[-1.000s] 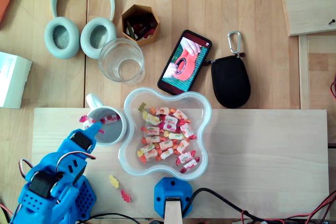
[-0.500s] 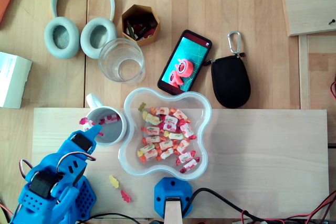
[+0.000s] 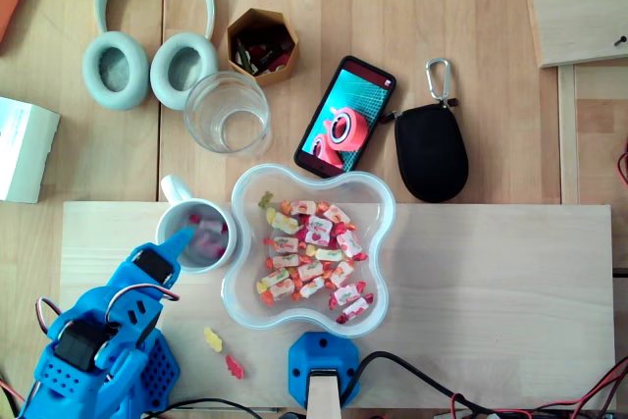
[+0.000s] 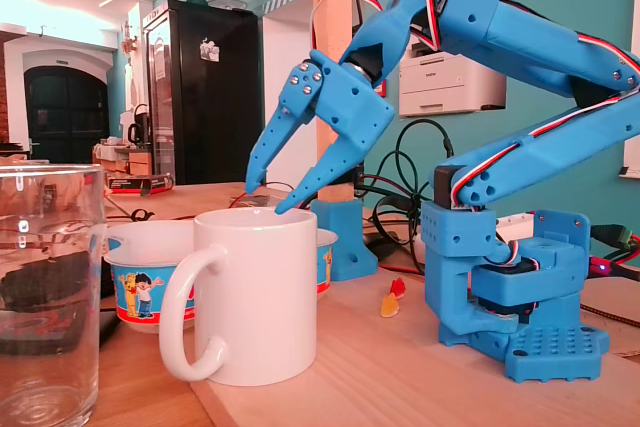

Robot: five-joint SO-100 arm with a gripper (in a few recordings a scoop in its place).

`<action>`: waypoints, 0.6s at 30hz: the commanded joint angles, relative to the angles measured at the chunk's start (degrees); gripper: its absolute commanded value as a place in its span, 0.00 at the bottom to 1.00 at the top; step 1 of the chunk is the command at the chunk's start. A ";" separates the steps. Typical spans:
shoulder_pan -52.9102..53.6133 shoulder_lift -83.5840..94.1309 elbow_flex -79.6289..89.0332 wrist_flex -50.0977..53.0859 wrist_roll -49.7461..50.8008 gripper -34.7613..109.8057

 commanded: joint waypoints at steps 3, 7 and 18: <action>0.88 0.70 -0.53 0.79 0.44 0.33; 0.88 0.70 -1.67 0.70 0.44 0.33; -1.93 0.88 -8.88 -9.84 0.35 0.33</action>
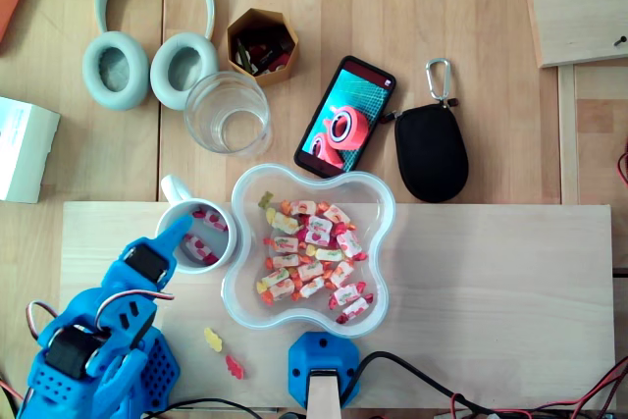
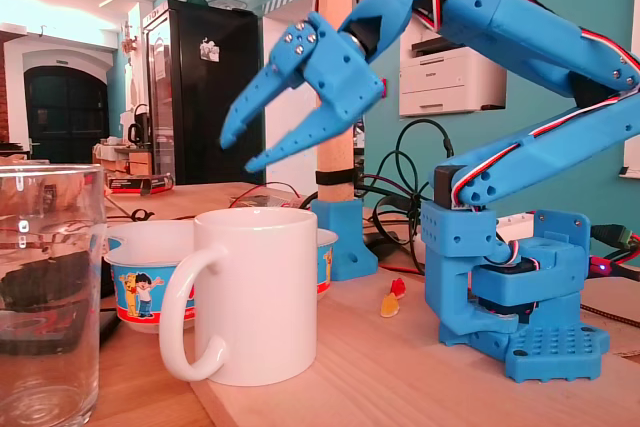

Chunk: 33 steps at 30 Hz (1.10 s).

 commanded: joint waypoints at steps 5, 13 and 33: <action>-11.43 7.91 -2.37 -8.96 -0.70 0.33; -27.25 28.39 11.25 -21.97 -0.79 0.33; -28.30 33.84 30.23 -47.46 -6.42 0.33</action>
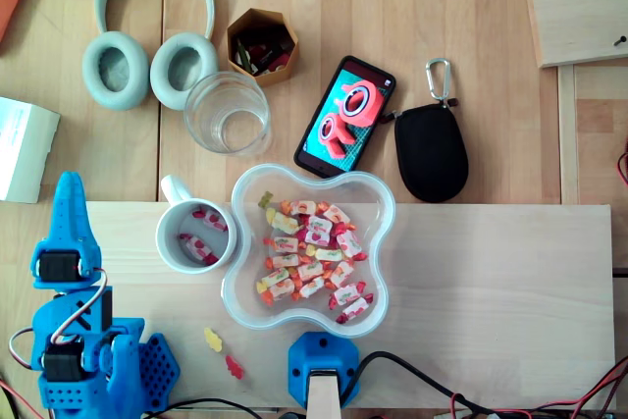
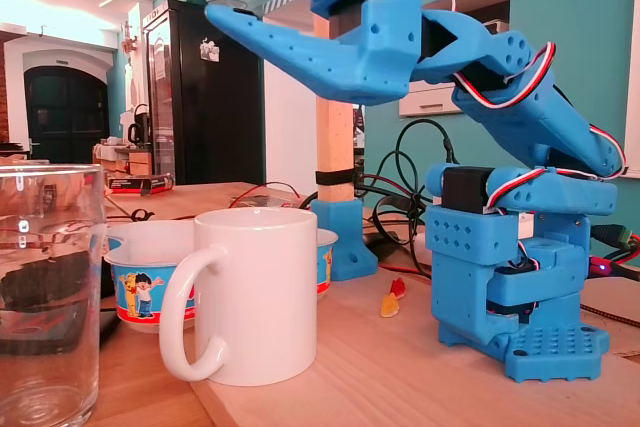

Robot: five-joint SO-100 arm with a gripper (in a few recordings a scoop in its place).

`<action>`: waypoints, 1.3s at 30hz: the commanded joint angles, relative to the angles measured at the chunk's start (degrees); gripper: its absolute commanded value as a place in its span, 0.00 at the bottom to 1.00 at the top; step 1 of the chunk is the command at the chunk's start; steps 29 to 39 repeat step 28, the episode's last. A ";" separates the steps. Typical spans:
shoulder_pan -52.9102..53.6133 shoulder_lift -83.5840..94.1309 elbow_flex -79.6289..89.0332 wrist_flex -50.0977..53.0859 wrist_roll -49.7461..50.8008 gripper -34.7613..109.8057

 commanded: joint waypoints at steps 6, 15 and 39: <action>-0.26 2.90 3.16 -1.23 -0.53 0.34; -0.26 2.90 15.73 -1.32 -0.53 0.34; -0.26 2.90 21.97 -1.41 -0.53 0.34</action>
